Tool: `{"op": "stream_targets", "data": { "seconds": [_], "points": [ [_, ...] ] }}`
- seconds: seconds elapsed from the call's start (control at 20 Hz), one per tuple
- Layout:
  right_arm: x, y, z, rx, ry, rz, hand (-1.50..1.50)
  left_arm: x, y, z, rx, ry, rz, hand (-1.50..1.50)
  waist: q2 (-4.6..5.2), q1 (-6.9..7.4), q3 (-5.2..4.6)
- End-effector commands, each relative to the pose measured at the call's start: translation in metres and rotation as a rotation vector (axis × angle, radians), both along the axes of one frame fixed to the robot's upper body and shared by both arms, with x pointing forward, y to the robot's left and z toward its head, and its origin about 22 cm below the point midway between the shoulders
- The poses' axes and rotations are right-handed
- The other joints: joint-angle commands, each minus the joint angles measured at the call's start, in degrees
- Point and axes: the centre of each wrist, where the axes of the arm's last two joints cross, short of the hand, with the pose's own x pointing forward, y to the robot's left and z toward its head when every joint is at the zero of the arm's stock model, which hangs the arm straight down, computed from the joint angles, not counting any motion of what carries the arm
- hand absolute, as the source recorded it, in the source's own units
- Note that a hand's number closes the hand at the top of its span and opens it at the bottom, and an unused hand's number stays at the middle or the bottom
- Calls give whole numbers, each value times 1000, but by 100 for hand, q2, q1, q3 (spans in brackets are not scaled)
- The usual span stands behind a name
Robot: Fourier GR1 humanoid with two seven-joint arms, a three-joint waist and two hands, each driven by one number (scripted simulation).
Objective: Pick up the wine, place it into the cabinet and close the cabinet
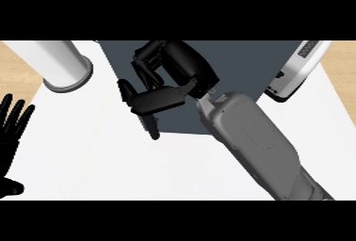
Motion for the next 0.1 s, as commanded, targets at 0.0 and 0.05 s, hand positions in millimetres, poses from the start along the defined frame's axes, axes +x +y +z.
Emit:
{"op": "stream_targets", "data": {
  "seconds": [0.0,0.05],
  "points": [
    [43,-44,-4,-28,72,-231,150,1,-4,0,-4,-10,-20,-150,299,-21,77],
    [40,-55,-11,-24,87,-221,150,2,-1,2,-3,7,-26,-150,286,-98,82]
  ]
}}
